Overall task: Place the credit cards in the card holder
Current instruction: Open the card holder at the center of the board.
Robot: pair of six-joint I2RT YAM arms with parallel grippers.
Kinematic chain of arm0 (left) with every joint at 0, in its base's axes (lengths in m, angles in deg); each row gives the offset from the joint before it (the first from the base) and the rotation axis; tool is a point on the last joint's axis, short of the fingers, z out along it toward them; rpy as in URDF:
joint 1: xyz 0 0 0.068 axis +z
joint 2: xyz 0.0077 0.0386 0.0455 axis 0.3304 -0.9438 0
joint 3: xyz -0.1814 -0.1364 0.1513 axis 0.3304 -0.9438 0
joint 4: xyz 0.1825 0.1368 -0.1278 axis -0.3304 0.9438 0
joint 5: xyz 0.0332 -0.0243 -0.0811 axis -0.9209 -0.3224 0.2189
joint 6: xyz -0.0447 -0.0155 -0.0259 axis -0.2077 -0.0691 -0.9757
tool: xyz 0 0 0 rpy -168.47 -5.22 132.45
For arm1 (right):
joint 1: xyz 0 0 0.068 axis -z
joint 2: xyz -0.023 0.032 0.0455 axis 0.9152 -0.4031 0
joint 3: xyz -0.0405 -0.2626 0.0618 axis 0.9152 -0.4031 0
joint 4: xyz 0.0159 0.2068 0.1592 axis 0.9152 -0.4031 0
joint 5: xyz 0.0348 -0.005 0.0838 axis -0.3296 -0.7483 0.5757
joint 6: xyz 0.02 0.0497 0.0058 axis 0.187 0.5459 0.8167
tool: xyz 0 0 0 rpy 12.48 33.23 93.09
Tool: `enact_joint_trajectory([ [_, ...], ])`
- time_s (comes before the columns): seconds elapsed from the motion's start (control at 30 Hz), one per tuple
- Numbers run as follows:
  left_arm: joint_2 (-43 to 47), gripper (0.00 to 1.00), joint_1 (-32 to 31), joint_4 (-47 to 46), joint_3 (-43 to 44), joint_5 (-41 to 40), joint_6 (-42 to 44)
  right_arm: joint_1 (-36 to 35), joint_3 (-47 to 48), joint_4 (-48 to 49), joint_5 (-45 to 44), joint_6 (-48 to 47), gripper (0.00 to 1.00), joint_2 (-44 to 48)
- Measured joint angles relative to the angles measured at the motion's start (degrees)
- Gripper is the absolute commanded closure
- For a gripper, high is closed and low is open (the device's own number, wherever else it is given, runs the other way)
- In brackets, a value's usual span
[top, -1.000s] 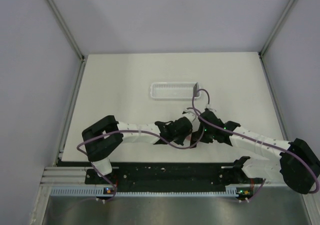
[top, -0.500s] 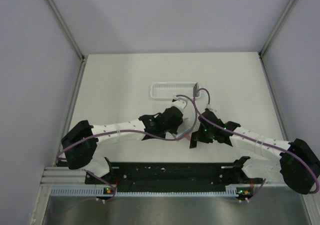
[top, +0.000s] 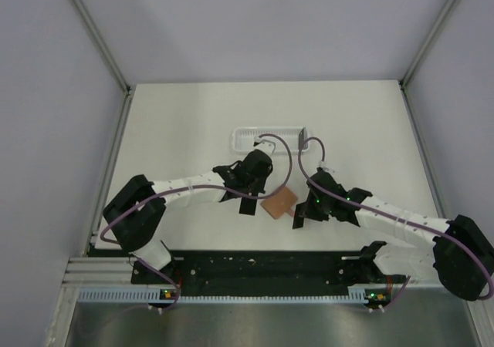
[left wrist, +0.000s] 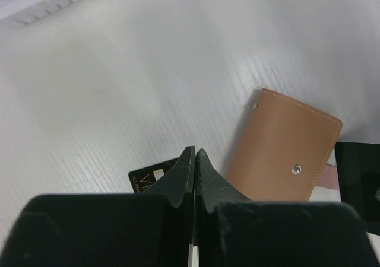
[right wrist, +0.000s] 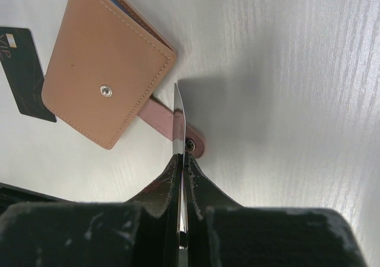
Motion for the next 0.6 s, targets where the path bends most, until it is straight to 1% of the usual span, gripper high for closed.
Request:
enact_joint_trajectory([
  [0.13, -2.03, 1.0, 0.04, -1.01, 0.02, 3.48, -1.03, 0.0, -1.44, 0.79, 0.0, 0.0, 1.0, 1.84],
  [0.3, -4.83, 1.0, -1.68, -1.97, -0.48, 5.97, -2.45, 0.07, -4.0, 0.46, -0.04, -0.02, 1.0, 6.49],
  [0.5, -6.86, 1.0, -4.74, -2.21, -1.6, 6.23, -3.93, 0.66, -4.94, 0.72, 0.57, -0.04, 1.0, 7.89],
  [0.6, -6.86, 1.0, -6.14, -3.06, -2.16, 4.87, -4.55, 0.9, -5.16, 1.01, 0.81, -0.04, 1.0, 7.91],
])
